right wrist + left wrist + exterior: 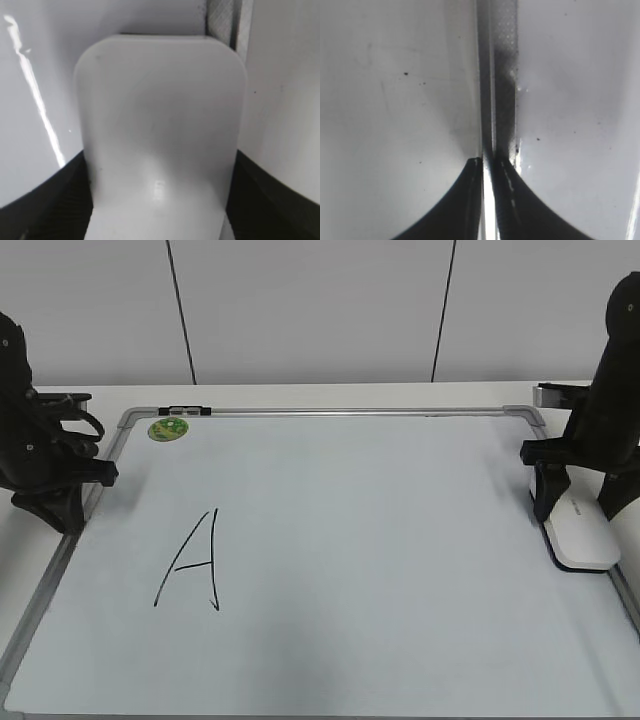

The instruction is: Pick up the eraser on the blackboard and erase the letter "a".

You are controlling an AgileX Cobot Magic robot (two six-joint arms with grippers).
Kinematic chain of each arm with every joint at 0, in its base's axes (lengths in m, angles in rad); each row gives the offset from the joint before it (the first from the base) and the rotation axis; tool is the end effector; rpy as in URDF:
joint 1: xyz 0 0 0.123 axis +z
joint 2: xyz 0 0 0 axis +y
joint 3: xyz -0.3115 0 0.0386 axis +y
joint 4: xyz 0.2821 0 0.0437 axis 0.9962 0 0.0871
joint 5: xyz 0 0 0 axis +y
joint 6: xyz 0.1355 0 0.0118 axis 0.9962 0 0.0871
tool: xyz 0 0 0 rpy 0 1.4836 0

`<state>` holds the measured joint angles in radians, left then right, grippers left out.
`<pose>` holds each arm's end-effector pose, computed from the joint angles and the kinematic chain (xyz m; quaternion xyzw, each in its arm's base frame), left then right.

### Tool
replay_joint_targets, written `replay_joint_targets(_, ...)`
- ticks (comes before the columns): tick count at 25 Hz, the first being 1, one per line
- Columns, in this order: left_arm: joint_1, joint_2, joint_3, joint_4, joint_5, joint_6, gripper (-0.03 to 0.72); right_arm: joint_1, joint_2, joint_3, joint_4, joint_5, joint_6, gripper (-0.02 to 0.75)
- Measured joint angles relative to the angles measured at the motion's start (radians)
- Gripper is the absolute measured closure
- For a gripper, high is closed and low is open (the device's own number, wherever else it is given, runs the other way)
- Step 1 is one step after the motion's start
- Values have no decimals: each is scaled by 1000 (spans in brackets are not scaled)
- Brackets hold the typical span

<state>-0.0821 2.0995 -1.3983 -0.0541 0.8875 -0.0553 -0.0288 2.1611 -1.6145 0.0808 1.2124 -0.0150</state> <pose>0.4417 -0.0421 0.0883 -0.0030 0.9992 -0.0239 0.0331 0.4557 -0.0028 0.1161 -0.0229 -0.9978 -0.0382 0.0496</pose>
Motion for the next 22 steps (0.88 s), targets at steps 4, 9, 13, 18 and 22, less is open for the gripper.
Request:
replay_joint_targets(4, 0, 0, 0, 0, 0, 0, 633, 0, 3, 0, 4, 0, 0, 162)
replay_joint_targets(9, 0, 0, 0, 0, 0, 0, 633, 0, 11, -48, 5, 0, 0, 90)
replay_joint_targets(13, 0, 0, 0, 0, 0, 0, 632, 0, 11, -110, 7, 0, 0, 80)
replay_joint_targets(18, 0, 0, 0, 12, 0, 0, 482, 0, -15, -119, 2, 0, 0, 77)
replay_joint_targets(22, 0, -22, 2, 28, 0, 0, 191, 0, -50, -119, 2, 2, 4, 77)
